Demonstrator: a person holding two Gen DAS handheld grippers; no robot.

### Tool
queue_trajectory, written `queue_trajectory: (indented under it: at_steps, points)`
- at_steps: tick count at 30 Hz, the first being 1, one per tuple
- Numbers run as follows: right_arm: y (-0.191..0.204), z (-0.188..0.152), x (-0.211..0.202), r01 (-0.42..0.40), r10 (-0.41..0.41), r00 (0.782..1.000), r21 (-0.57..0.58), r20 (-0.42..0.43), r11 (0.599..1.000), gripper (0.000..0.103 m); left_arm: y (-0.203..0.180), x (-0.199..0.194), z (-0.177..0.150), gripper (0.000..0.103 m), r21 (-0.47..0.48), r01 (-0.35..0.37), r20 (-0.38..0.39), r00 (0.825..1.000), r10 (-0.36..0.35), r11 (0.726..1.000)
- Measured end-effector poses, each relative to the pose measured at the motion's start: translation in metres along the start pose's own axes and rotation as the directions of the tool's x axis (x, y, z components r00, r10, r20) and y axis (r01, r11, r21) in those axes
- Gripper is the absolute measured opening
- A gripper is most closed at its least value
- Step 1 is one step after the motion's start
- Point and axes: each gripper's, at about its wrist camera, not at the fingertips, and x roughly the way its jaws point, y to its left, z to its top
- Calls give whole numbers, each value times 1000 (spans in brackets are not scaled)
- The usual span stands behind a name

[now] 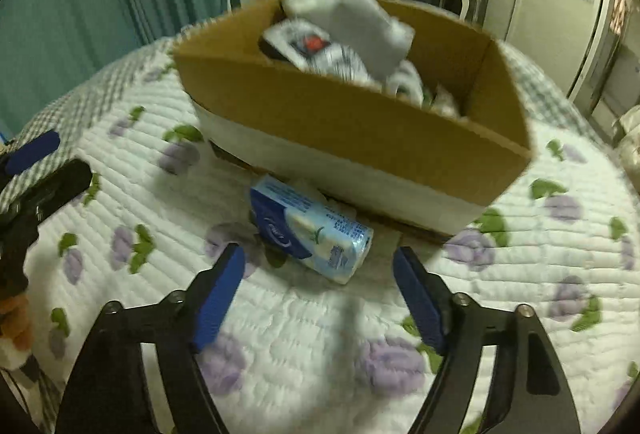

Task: Organize soft objects
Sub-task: 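Grasp the blue-and-white packet with the right gripper while the left grasps the white glove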

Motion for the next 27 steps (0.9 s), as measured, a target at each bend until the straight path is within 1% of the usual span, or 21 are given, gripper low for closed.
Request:
queue_trajectory:
  at_steps: [4,5,6,7,9,11,14,17,21,25,27]
  points:
    - [-4,6,19,33,-33,999,-21,3,999,67,-3,15,-4,97,24,-5,-18,1000,5,1000]
    - [-5,6,21,27,-27,1000,-20,3,999,60,-4,16,-6,97,26,-2,-20,1000,2,1000]
    - [-7,7,22,10,-10,1000,-16,1,1000,50,-5,16,-7,97,30,2,-22,1000,-1,1000]
    - [-7,6,22,-18,18,1000,-11,2,1000,47,-8,16,-8,97,37,5,-21,1000,-4,999]
    - [-6,5,14,-21,21,1000,-21,18,1000,33,-13,13,-10,97,56,10,-18,1000,-9,998]
    - [-7,1,4,-38,39,999,-29,36,999,29,-20,10,-11,97,75,11,-14,1000,-10,997]
    - [-17,-9,-19,-51,52,995,-15,80,999,27,-33,4,-13,97,94,36,-10,999,-35,995]
    - [-38,-18,-40,-45,40,993,38,113,998,26,-49,2,-11,97,101,60,-21,998,-58,993]
    - [-69,-23,-54,19,-34,993,124,117,992,26,-74,5,-9,96,96,102,-51,994,-97,990]
    - [-95,-26,-54,60,-78,992,177,99,982,26,-96,22,-8,95,46,162,-106,982,-157,986]
    - [-102,-28,-53,66,-84,992,183,93,981,26,-103,31,-9,86,29,171,-129,978,-166,985]
